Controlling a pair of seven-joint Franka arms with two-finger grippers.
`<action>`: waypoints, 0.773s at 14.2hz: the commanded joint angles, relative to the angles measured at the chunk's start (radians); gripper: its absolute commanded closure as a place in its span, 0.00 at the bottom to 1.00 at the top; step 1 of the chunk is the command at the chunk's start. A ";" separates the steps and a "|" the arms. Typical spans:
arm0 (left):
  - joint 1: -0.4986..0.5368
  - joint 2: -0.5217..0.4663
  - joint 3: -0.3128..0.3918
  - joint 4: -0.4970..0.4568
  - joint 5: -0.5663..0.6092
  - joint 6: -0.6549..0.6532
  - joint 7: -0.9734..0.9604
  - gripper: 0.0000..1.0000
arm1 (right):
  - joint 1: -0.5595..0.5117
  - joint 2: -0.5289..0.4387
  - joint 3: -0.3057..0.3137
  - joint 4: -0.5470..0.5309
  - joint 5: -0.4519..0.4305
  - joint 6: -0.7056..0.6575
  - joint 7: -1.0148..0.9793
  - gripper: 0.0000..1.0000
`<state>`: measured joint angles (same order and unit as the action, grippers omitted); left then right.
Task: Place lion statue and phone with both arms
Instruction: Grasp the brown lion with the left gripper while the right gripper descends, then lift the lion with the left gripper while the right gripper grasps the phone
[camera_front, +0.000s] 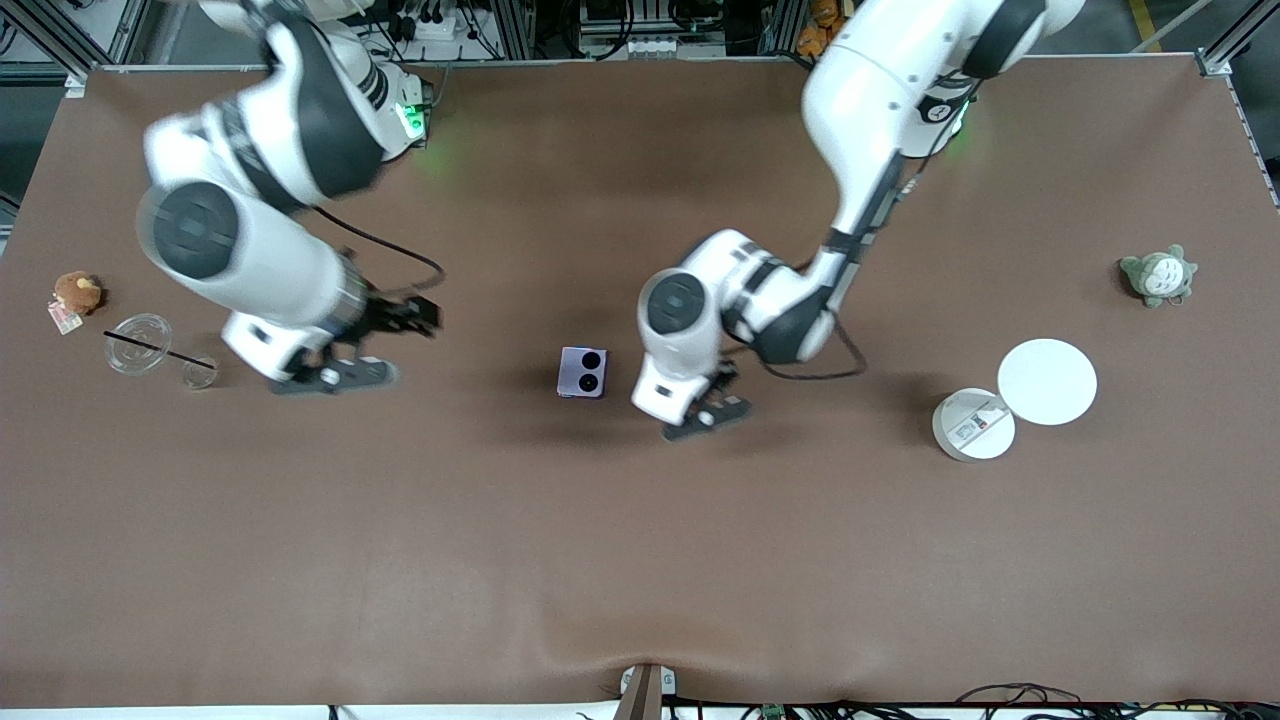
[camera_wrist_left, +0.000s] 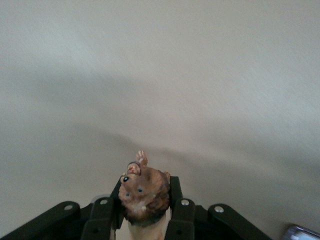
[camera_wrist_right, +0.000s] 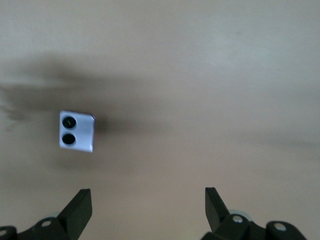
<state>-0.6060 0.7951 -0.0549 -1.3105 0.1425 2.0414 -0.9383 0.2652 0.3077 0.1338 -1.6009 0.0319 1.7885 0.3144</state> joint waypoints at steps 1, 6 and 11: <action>0.110 -0.056 -0.010 -0.026 0.019 -0.064 0.236 1.00 | 0.096 0.072 -0.005 -0.030 -0.010 0.129 0.144 0.00; 0.233 -0.065 -0.010 -0.076 0.061 -0.075 0.473 1.00 | 0.219 0.266 -0.008 -0.024 -0.018 0.354 0.267 0.00; 0.313 -0.071 -0.016 -0.137 0.108 -0.014 0.617 1.00 | 0.304 0.369 -0.025 -0.036 -0.090 0.454 0.354 0.00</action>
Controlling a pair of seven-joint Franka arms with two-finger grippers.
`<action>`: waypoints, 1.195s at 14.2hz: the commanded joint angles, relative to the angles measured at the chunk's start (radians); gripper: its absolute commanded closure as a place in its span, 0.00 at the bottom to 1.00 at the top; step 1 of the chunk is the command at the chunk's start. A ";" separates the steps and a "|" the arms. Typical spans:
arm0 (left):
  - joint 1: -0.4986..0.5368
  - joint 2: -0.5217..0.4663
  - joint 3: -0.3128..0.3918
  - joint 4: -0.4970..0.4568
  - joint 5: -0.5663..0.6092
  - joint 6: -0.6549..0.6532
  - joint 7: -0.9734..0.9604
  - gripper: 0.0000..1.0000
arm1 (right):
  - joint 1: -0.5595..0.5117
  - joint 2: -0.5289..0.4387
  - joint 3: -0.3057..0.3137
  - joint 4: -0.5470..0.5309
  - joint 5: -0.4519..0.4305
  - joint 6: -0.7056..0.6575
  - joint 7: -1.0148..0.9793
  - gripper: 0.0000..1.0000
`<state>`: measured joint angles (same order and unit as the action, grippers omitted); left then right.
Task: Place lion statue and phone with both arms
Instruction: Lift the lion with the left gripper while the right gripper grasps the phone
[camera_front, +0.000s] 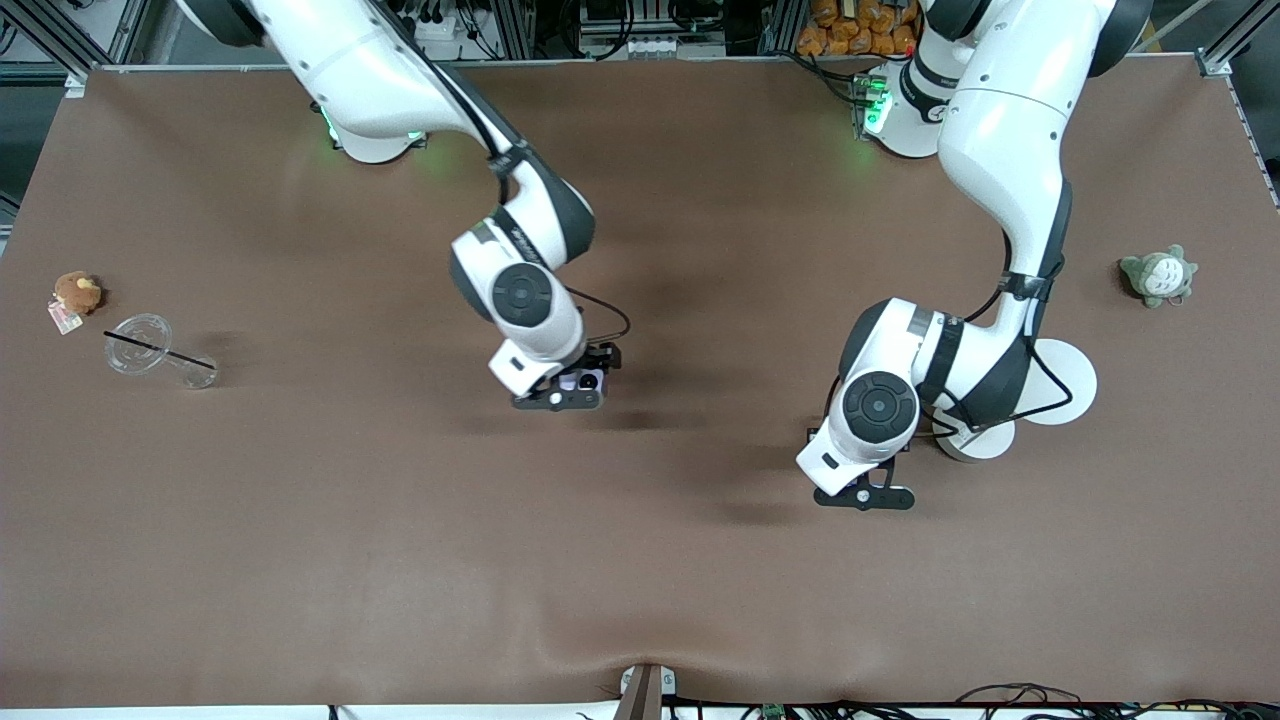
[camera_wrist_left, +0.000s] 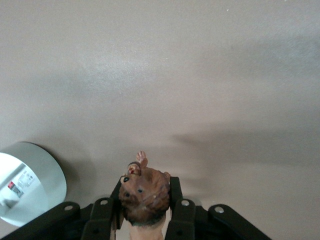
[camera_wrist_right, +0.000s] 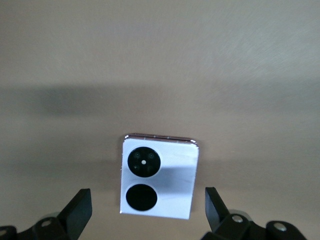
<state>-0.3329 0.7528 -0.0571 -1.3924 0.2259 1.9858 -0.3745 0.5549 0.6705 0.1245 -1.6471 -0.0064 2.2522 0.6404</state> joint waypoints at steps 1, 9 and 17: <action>0.054 -0.038 -0.015 -0.080 0.024 0.069 0.071 1.00 | 0.014 0.006 -0.017 0.007 -0.056 -0.009 0.037 0.00; 0.155 -0.150 -0.020 -0.352 0.023 0.332 0.134 1.00 | 0.016 0.052 -0.019 0.018 -0.058 0.001 0.148 0.00; 0.178 -0.162 -0.027 -0.419 0.010 0.332 0.135 1.00 | 0.036 0.086 -0.020 0.020 -0.060 0.053 0.173 0.00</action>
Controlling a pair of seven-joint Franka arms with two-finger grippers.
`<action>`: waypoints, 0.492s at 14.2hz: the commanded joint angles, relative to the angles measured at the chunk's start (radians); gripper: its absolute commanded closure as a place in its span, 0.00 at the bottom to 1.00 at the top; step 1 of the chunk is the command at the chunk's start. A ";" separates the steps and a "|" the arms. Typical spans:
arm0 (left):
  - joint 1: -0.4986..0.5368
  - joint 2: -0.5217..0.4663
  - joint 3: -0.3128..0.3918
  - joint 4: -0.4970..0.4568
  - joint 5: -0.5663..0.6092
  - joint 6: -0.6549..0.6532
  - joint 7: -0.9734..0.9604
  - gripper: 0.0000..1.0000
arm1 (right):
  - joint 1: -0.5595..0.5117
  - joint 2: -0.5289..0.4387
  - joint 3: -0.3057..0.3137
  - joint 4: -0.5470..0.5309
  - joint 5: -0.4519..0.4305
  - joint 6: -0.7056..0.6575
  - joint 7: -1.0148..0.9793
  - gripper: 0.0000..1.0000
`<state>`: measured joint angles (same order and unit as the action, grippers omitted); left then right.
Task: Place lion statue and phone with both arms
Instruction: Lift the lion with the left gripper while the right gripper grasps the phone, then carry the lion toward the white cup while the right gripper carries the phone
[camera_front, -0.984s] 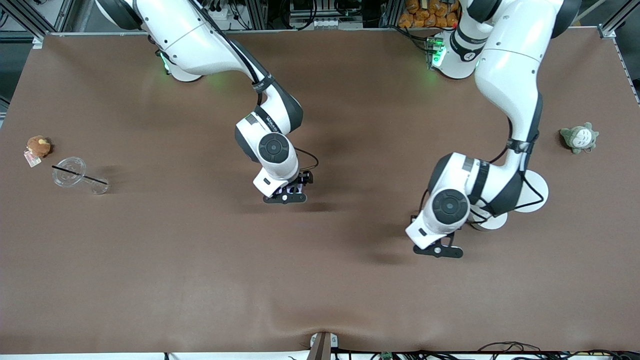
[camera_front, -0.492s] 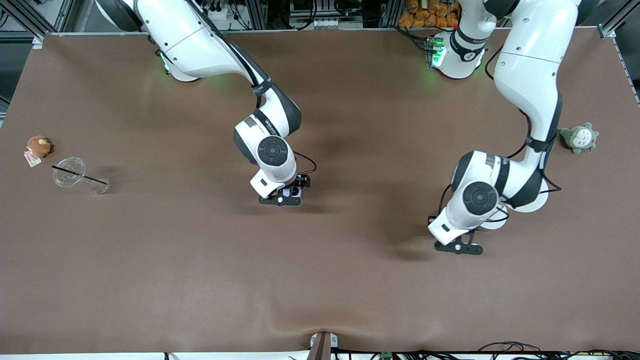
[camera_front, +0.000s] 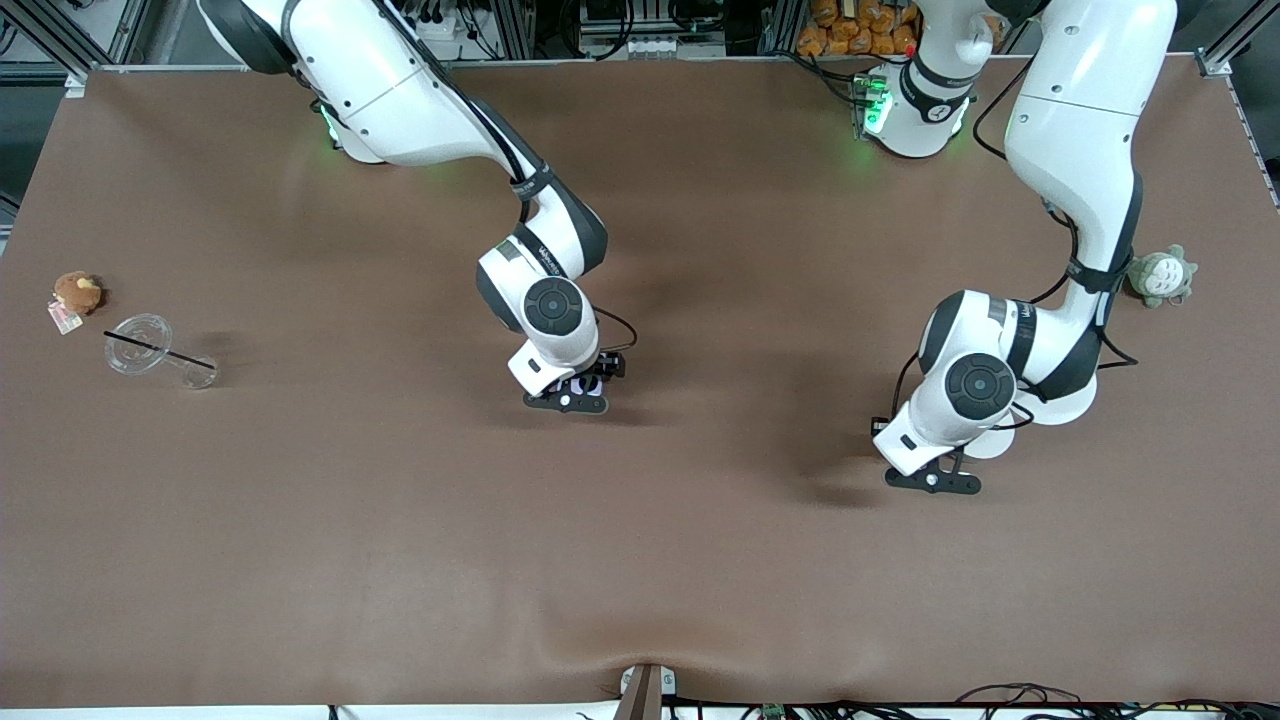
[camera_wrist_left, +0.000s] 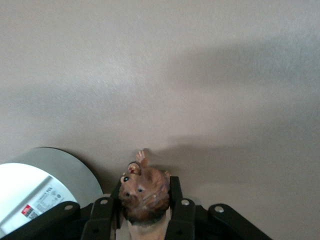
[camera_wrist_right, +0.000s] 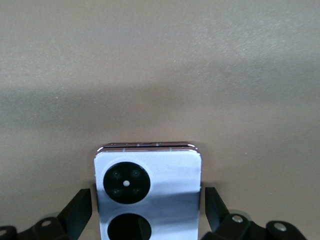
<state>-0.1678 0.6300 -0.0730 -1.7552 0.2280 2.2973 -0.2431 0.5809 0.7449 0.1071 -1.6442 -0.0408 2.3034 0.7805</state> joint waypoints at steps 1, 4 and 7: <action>0.013 -0.042 -0.010 -0.061 0.007 0.021 0.004 1.00 | 0.010 0.014 -0.003 0.017 -0.025 0.002 0.033 0.00; 0.033 -0.046 -0.011 -0.067 0.008 0.021 0.007 0.99 | 0.010 0.018 -0.004 0.017 -0.028 0.002 0.034 0.00; 0.034 -0.043 -0.011 -0.066 0.008 0.021 0.008 0.90 | 0.011 0.021 -0.004 0.015 -0.046 0.005 0.046 0.14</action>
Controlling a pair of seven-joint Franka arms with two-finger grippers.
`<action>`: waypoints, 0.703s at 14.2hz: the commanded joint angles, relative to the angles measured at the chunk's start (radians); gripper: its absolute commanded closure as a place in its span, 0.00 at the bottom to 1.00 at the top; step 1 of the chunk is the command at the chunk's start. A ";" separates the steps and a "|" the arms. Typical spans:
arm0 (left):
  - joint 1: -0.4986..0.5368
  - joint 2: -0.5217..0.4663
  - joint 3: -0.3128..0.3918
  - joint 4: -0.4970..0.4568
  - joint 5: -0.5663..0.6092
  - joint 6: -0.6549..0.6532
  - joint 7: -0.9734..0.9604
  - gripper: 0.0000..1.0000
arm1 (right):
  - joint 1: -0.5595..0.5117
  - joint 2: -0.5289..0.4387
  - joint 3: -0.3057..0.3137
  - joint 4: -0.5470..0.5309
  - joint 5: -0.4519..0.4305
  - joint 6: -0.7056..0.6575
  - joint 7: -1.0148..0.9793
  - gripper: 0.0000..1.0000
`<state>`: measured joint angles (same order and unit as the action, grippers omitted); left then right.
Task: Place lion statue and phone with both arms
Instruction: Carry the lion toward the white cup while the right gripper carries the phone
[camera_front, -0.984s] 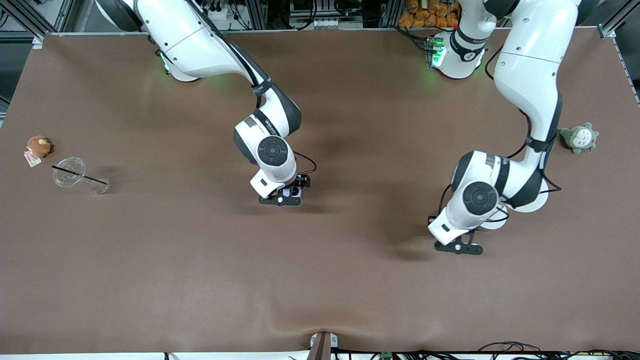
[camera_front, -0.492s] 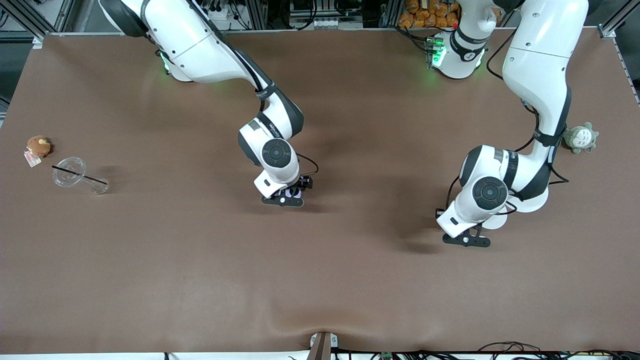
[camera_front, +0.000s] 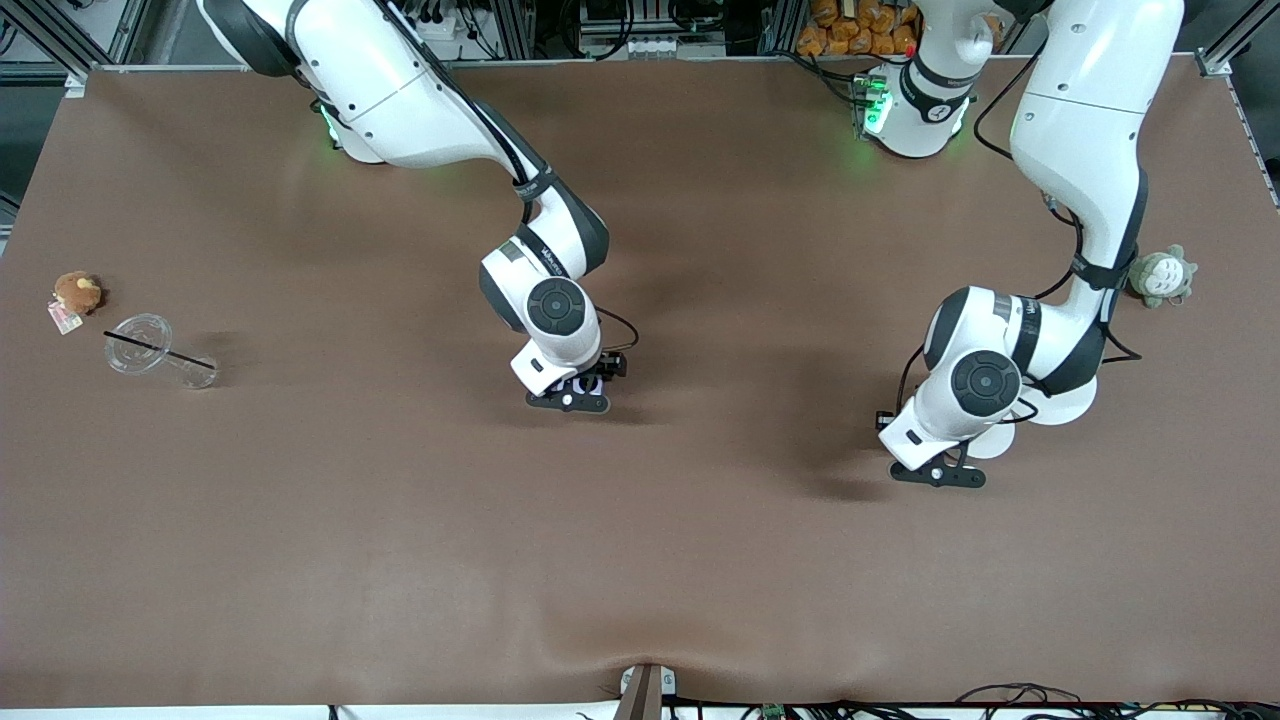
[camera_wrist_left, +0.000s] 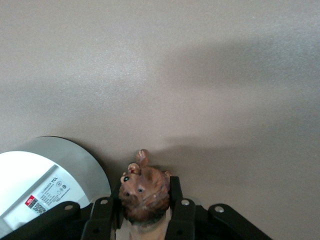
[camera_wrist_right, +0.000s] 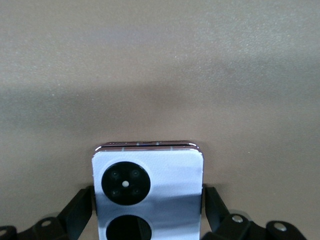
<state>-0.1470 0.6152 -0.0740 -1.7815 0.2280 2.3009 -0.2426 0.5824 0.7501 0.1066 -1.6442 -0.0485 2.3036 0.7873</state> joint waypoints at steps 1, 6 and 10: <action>0.012 -0.023 -0.010 -0.035 0.008 0.018 0.006 0.75 | 0.010 0.015 -0.004 0.015 -0.040 0.007 0.039 0.42; 0.009 -0.031 -0.010 -0.019 0.007 0.015 -0.001 0.00 | -0.009 -0.005 -0.004 0.015 -0.039 -0.010 0.074 0.77; -0.006 -0.084 -0.017 0.011 0.007 -0.056 -0.010 0.00 | -0.162 -0.128 -0.002 0.017 -0.039 -0.133 0.011 0.77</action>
<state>-0.1498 0.5886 -0.0820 -1.7681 0.2280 2.2999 -0.2427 0.5335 0.7180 0.0858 -1.6123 -0.0637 2.2461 0.8403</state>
